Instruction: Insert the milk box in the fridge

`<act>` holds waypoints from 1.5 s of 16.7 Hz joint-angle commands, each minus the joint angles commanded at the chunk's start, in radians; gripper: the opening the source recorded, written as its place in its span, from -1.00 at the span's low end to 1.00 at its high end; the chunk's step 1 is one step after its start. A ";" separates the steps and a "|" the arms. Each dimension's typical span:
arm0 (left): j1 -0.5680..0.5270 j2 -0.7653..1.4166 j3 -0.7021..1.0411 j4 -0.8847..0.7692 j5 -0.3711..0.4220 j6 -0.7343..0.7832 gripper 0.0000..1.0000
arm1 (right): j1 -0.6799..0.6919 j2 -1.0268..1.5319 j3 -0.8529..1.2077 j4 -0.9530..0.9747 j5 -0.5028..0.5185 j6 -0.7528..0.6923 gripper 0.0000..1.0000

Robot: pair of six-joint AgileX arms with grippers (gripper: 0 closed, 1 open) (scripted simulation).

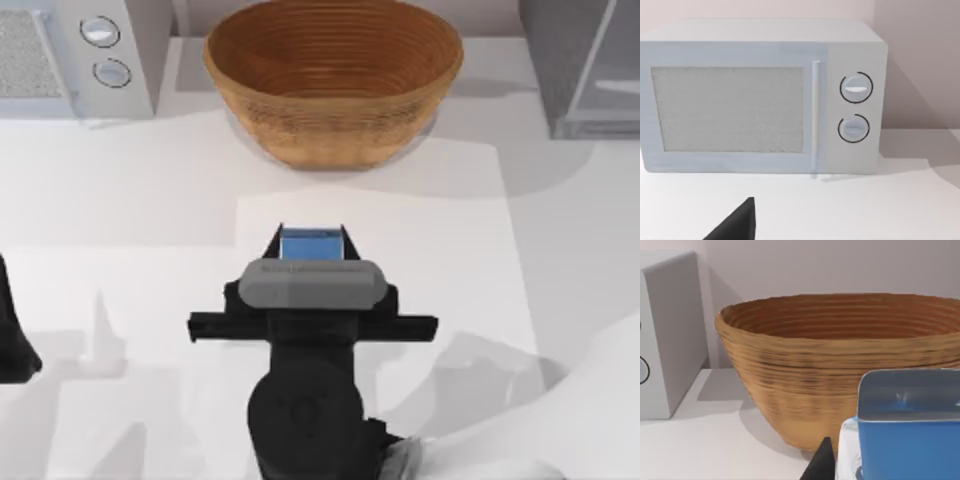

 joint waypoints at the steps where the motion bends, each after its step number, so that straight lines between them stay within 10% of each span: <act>1: 0.000 0.000 0.000 0.000 0.000 0.000 1.00 | 0.001 -0.036 -0.006 -0.039 -0.001 0.001 -1.00; 12: 0.000 0.000 0.000 0.000 0.000 0.000 1.00 | -0.065 -0.189 -0.050 -0.143 -0.077 0.011 -1.00; 25: 0.000 0.000 0.000 0.000 0.000 0.000 1.00 | -0.744 -1.269 -0.503 -0.722 -0.748 -0.001 -1.00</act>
